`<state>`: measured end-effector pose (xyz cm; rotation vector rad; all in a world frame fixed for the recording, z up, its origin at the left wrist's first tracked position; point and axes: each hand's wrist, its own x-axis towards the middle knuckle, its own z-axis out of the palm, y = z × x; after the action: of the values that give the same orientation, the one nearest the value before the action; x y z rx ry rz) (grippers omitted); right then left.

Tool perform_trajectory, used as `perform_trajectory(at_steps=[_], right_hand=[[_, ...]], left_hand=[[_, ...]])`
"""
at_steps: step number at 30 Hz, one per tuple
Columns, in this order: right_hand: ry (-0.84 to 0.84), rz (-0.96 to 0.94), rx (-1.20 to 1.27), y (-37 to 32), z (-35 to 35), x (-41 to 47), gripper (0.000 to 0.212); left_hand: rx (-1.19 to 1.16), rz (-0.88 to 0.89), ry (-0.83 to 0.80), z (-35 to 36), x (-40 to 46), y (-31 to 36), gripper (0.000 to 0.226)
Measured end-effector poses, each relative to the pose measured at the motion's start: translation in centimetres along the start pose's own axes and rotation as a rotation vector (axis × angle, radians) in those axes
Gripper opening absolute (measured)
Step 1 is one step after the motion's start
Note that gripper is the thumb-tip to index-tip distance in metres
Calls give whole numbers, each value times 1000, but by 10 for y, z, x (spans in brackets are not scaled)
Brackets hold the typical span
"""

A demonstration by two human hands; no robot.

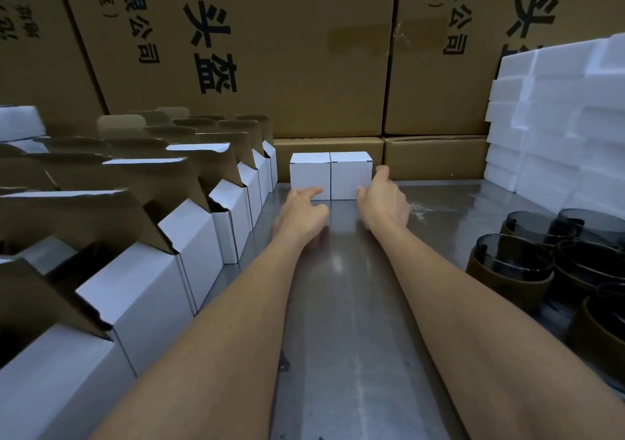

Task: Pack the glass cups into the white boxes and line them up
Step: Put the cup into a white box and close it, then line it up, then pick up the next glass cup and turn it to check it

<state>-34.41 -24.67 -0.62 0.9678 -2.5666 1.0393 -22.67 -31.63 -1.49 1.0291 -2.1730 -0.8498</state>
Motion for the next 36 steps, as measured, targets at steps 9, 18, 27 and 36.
perform_trajectory(at_steps=[9, 18, 27, 36], right_hand=[[-3, -38, -49, -2, -2, -5, 29], [15, -251, -195, -9, -21, -53, 25], [-14, -257, -279, -6, -73, -130, 28], [142, -33, -348, 23, -132, -193, 41]], left_hand=[[-7, 16, -7, 0, -1, -1, 55], [-35, 87, 38, -3, -26, 8, 53], [133, 142, 39, -10, -130, 41, 34], [459, 412, 67, -28, -235, 52, 26]])
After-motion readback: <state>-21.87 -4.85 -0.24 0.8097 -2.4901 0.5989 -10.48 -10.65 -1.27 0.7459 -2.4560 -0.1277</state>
